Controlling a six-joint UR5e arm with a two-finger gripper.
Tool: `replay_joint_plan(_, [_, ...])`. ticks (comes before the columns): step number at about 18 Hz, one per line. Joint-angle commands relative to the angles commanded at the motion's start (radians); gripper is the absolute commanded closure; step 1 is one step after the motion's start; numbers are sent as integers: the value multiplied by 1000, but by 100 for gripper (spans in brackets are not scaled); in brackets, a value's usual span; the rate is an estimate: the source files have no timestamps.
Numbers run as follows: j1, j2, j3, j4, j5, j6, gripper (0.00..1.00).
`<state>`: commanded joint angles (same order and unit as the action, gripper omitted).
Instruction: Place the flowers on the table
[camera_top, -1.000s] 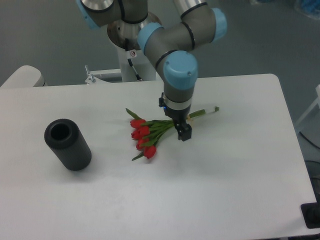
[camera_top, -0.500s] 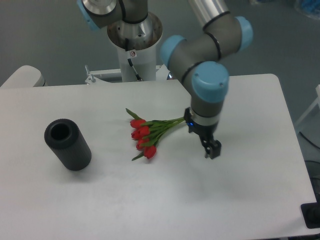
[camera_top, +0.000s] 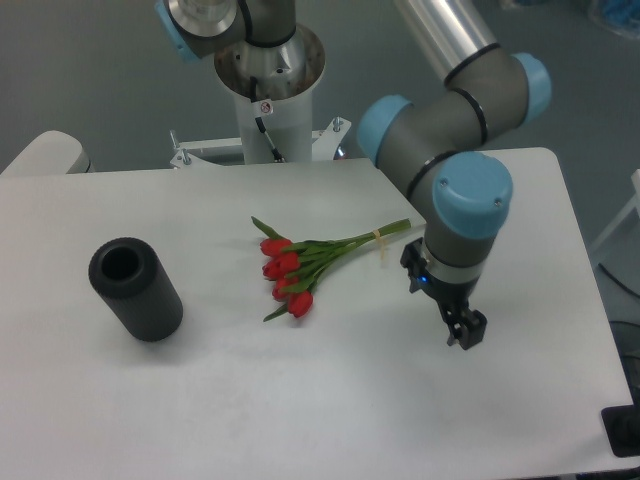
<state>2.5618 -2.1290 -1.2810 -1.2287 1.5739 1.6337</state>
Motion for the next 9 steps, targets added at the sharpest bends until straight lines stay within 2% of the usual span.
replay_joint_plan(3, [-9, -20, 17, 0, 2, -47, 0])
replay_joint_plan(9, [-11, -23, 15, -2, 2, -48, 0])
